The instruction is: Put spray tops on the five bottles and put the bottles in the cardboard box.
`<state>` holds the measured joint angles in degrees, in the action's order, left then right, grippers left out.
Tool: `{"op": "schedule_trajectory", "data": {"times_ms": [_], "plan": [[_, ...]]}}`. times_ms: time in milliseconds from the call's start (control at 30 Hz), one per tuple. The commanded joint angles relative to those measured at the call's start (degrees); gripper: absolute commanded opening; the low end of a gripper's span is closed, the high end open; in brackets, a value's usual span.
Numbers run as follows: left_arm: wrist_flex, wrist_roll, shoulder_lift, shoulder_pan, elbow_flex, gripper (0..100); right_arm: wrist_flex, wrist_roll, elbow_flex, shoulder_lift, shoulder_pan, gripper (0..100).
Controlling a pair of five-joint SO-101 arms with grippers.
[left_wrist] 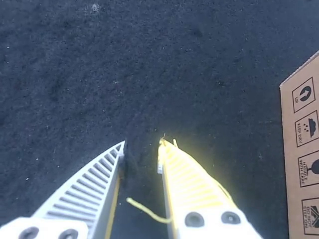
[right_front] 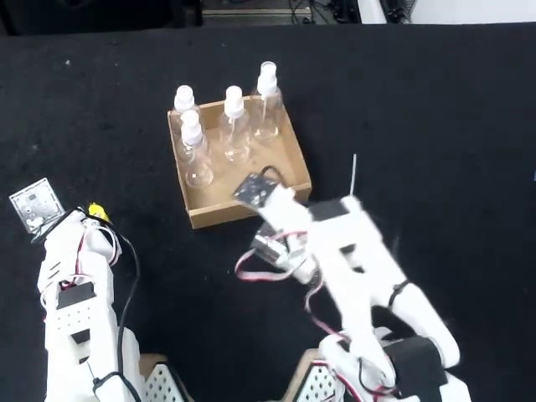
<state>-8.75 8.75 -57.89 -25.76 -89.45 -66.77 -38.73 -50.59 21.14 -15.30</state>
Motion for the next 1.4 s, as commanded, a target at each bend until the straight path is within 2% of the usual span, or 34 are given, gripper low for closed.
{"op": "schedule_trajectory", "data": {"times_ms": [0,100,267,433,633,700,800,900,967,1067,1167,1300,1367], "plan": [[1.32,-0.70,-0.88,0.75,0.66,9,-13.36,-13.71,10.24,-0.04,10.64,1.1],[1.32,-0.70,-0.88,0.75,0.66,9,-19.25,-21.71,16.92,-0.48,21.54,1.1],[1.32,-0.70,-0.88,0.75,0.66,9,-15.30,-20.13,23.25,-0.84,41.32,1.1],[1.32,-0.70,-0.88,0.75,0.57,9,-4.04,-3.08,24.04,-7.34,54.07,1.3],[1.32,-0.70,-0.88,0.75,0.40,9,-0.79,25.49,32.48,-23.60,61.27,3.2],[1.32,-0.70,-0.88,0.75,0.40,9,-3.08,31.82,36.88,-28.26,60.92,12.2],[1.32,-0.70,-0.88,0.75,0.40,9,-11.43,31.38,43.56,-33.10,56.70,29.9],[1.32,-0.70,-0.88,0.75,0.40,9,-18.73,25.41,49.71,-35.47,52.31,40.5],[1.32,-0.70,-0.88,0.75,0.31,9,-21.36,19.43,54.20,-35.65,51.52,41.0],[1.32,-0.70,-0.88,0.75,0.31,9,-23.21,6.24,59.65,-35.65,53.54,41.0],[1.32,-0.70,-0.88,0.75,0.40,9,-24.53,-12.48,62.55,-36.00,56.70,41.0],[1.32,-0.70,-0.88,0.84,0.48,9,-24.88,-45.54,62.55,-36.09,61.45,41.2],[1.32,-0.70,-0.88,0.84,0.48,9,-24.70,-58.02,61.85,-36.09,63.21,41.3]]}}
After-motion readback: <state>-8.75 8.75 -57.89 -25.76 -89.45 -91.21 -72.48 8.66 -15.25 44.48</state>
